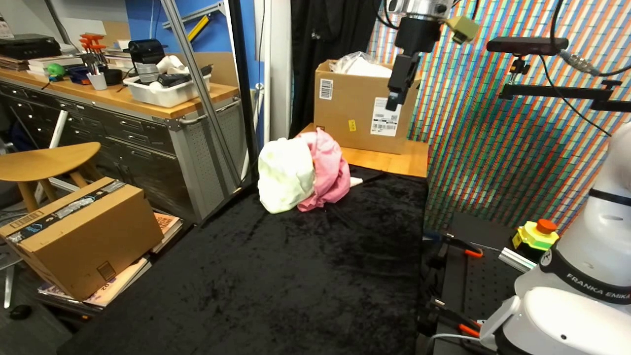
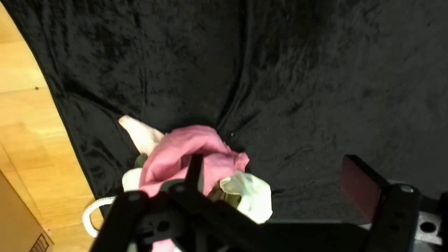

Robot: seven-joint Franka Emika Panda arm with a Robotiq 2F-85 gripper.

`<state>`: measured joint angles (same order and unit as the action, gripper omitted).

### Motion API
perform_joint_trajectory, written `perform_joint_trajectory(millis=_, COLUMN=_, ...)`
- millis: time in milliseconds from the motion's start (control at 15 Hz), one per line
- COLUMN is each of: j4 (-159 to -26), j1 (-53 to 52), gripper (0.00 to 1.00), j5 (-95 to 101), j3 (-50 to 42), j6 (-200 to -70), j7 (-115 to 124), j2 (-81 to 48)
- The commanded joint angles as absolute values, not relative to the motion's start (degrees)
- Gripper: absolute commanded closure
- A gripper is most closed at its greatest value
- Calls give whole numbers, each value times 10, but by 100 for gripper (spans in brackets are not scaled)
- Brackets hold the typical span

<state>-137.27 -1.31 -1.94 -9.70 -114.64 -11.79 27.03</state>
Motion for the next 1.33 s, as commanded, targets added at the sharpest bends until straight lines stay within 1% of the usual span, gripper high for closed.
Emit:
perform_joint_trajectory(millis=0, j4=-1355, j1=7, gripper=0, j5=-26, j3=-121, j6=-1024, j7=-197, j2=350)
perform_joint_trajectory(millis=333, j4=-1351, j1=9, gripper=0, j5=-28, j3=-144, j6=-992, j7=-246, j2=405)
perform_joint_trajectory(millis=733, j4=-1366, j1=-13, gripper=0, j5=-44, j3=-126, j6=-989, j7=-251, j2=437)
perform_joint_trajectory(millis=1000, j4=-1377, j1=-26, gripper=0, j5=-108, j3=-119, j6=-1012, j7=-228, j2=443)
perform_joint_trajectory(millis=1067, j4=-1367, j1=-17, gripper=0, j5=-81, j3=-118, j6=-995, j7=-241, j2=425)
perform_joint_trajectory(millis=1267, j4=-1370, j1=-20, gripper=0, j5=-96, j3=-117, j6=-997, j7=-238, j2=428)
